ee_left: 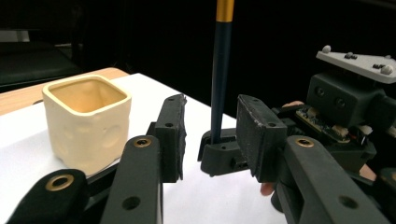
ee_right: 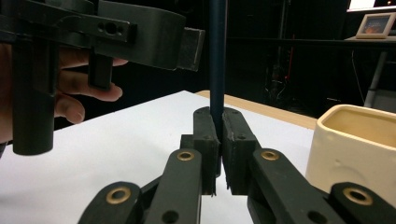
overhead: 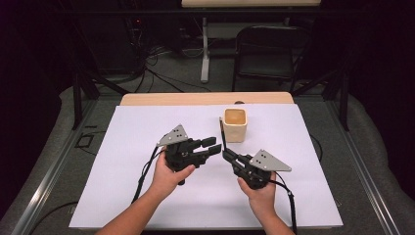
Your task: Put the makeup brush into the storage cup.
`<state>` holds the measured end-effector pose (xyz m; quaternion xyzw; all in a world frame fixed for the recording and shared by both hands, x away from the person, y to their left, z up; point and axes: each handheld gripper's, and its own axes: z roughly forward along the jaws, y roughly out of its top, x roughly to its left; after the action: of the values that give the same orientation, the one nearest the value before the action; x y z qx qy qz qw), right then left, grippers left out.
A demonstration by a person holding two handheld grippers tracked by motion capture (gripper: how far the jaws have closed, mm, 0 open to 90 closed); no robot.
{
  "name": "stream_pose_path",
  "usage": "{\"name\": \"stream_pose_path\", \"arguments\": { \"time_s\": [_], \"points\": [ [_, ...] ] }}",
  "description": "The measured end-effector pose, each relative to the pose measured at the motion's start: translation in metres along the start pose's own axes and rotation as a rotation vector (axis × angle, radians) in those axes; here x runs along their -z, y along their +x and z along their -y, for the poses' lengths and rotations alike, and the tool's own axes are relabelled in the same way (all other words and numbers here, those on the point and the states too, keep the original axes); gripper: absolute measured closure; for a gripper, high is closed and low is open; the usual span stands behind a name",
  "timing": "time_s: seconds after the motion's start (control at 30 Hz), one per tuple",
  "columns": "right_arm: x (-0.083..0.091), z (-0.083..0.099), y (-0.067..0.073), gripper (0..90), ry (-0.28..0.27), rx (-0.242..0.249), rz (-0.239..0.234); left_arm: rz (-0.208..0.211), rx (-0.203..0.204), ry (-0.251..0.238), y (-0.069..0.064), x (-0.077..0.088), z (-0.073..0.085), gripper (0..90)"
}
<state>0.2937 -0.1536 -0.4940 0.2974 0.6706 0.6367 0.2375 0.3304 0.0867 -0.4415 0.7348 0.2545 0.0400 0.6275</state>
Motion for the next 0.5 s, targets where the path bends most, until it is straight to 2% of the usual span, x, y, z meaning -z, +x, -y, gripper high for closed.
{"name": "stream_pose_path", "arguments": {
  "time_s": [0.1,0.5],
  "points": [
    [0.0000,0.0001,0.0007,85.3,0.003,-0.002,0.001,0.005,0.017,-0.019,0.0001,-0.0023,0.0014,64.9],
    [-0.0013,0.0010,0.0024,85.3,-0.002,-0.007,-0.009,0.017,0.065,-0.042,0.0010,-0.0094,0.0057,72.4]
  ]
}}
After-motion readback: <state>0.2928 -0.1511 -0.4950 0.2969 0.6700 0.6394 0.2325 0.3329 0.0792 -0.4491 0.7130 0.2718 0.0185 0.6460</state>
